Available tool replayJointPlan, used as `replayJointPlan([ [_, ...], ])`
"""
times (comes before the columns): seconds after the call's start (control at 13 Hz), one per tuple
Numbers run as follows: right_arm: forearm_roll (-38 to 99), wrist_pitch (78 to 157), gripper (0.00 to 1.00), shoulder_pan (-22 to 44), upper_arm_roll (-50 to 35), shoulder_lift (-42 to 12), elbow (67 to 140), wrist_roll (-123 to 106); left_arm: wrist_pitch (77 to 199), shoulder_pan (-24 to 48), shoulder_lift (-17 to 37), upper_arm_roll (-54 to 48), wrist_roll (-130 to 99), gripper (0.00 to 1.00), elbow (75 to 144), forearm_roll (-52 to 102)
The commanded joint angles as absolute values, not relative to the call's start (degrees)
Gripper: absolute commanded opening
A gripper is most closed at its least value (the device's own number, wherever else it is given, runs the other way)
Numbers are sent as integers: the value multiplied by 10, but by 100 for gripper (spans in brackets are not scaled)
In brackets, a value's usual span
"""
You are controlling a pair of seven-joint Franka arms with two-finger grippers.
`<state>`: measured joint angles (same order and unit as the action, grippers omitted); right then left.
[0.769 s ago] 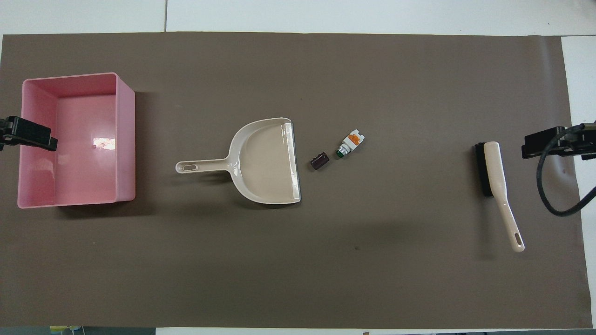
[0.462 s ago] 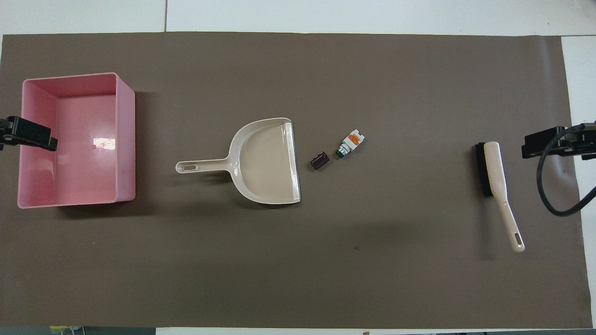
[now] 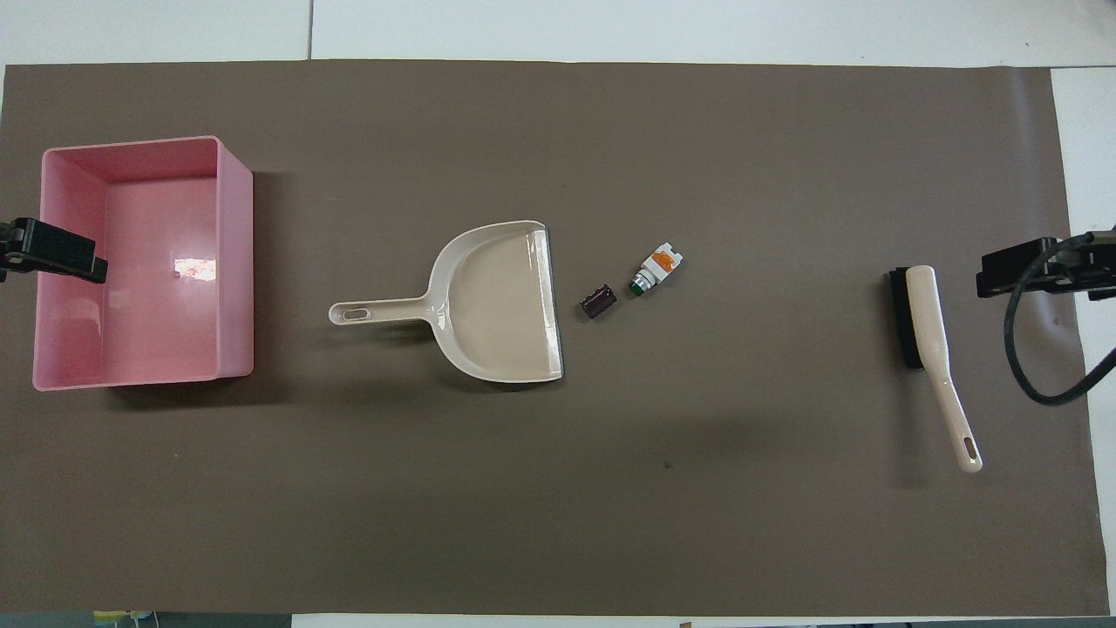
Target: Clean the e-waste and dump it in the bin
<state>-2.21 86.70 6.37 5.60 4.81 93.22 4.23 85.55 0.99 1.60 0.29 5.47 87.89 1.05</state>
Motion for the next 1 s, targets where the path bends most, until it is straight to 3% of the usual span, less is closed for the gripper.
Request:
replayJointPlan([
  [0.0,-12,883,100,55,56,62,965,26,861,9,-1,1,56,100,899,11],
  [0.31,-13,1045,100,17,58,144,1183,-52,878,16,0,-5,112,100,899,11],
  [0.54,-24,1116,100,-14,58,180,1297,-114,877,38,0,-5,223,100,902,11],
  [0.69,-25,1128,100,-32,58,173,1331,-152,873,59,-2,-6,301,100,904,11],
  [0.92,-40,1216,100,-60,58,149,1396,-198,901,90,-4,-6,385,100,917,11],
])
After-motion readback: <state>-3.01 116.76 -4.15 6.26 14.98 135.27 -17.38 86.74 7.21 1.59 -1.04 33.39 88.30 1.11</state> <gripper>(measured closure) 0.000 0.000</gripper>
